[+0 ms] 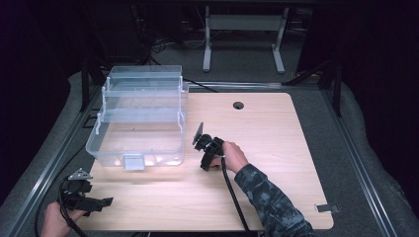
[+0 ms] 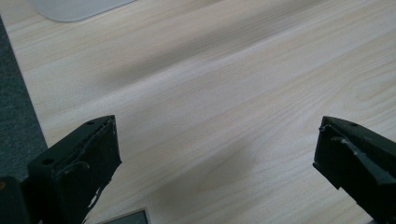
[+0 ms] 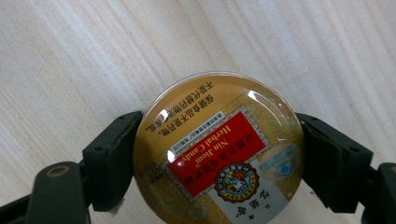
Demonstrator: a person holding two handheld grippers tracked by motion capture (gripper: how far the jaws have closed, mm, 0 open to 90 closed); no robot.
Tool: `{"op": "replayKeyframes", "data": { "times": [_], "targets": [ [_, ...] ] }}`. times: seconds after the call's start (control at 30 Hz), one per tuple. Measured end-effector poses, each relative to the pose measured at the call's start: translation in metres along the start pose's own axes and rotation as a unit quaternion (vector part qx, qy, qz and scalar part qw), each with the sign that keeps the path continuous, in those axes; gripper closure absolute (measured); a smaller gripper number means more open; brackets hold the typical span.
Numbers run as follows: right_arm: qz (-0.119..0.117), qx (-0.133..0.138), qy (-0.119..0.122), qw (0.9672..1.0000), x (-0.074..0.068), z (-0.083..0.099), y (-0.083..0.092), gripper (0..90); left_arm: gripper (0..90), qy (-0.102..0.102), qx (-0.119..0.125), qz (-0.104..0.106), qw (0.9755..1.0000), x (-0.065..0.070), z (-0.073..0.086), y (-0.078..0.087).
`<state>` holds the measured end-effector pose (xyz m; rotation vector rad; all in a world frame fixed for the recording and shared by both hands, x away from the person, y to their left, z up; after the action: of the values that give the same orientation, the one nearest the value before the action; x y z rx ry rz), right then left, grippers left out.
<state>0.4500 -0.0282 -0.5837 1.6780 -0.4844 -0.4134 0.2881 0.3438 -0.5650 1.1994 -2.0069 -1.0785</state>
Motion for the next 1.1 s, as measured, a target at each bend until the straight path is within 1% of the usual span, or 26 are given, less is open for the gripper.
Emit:
{"op": "replayKeyframes", "data": {
  "times": [0.07, 0.2, 0.37, 0.53, 0.63, 0.7, 0.8, 0.87, 0.9, 0.97, 1.0, 1.03, 1.1],
  "targets": [
    [0.004, 0.002, 0.002, 1.0000, 0.000, 0.000, 0.002, 19.7, 0.3, 0.000, 0.000, 0.001, 1.0000, -0.001, 0.000, 0.000],
    [-0.003, 0.016, 0.004, 0.9999, -0.001, 0.001, 0.009, 19.7, 0.3, 0.001, 0.003, 0.001, 1.0000, -0.001, -0.002, 0.002],
    [0.006, 0.021, 0.005, 0.9997, -0.001, 0.006, 0.021, 19.7, 0.3, -0.003, 0.001, 0.001, 1.0000, 0.001, -0.003, 0.002],
    [0.013, 0.025, -0.002, 0.9996, 0.002, 0.014, 0.032, 19.7, 0.3, -0.005, -0.001, 0.000, 1.0000, 0.001, -0.004, 0.002],
    [0.009, 0.035, -0.008, 0.9993, 0.005, 0.019, 0.037, 19.7, 0.3, -0.005, 0.000, 0.000, 1.0000, 0.001, -0.004, 0.002],
    [0.011, 0.035, -0.010, 0.9993, 0.006, 0.022, 0.039, 19.8, 0.3, -0.004, -0.002, 0.001, 1.0000, 0.001, -0.005, 0.001],
    [0.020, 0.032, -0.021, 0.9991, 0.013, 0.033, 0.044, 19.8, 0.3, -0.005, -0.002, 0.001, 1.0000, 0.002, -0.005, 0.001],
    [0.020, 0.034, -0.024, 0.9989, 0.014, 0.035, 0.045, 19.8, 0.3, -0.006, -0.002, 0.001, 1.0000, 0.002, -0.006, 0.001],
    [0.023, 0.034, -0.031, 0.9987, 0.018, 0.042, 0.048, 19.8, 0.2, -0.006, 0.000, 0.001, 1.0000, 0.002, -0.006, 0.002],
    [0.021, 0.038, -0.036, 0.9984, 0.021, 0.048, 0.050, 19.8, 0.2, -0.005, 0.000, 0.001, 1.0000, 0.002, -0.005, 0.002],
    [0.021, 0.038, -0.036, 0.9984, 0.021, 0.048, 0.050, 19.8, 0.2, -0.005, 0.000, 0.001, 1.0000, 0.002, -0.005, 0.002],
    [0.028, 0.034, -0.041, 0.9982, 0.024, 0.055, 0.052, 19.8, 0.2, -0.007, -0.003, 0.000, 1.0000, 0.001, -0.004, 0.001],
    [0.030, 0.032, -0.042, 0.9981, 0.027, 0.059, 0.054, 19.8, 0.2, -0.007, -0.003, 0.001, 1.0000, 0.002, -0.004, 0.000]
  ]
}}
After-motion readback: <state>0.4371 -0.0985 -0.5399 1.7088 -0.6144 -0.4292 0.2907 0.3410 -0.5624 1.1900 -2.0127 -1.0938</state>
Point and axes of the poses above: each handheld gripper's, and its own axes: y roughly backward along the jaws, z roughly out of its underside, x roughly to its right, the point moved 5 cm from there along -y, roughly forward along the jaws, and after that the axes turned 3 degrees about -z, right-handed, at the moved point
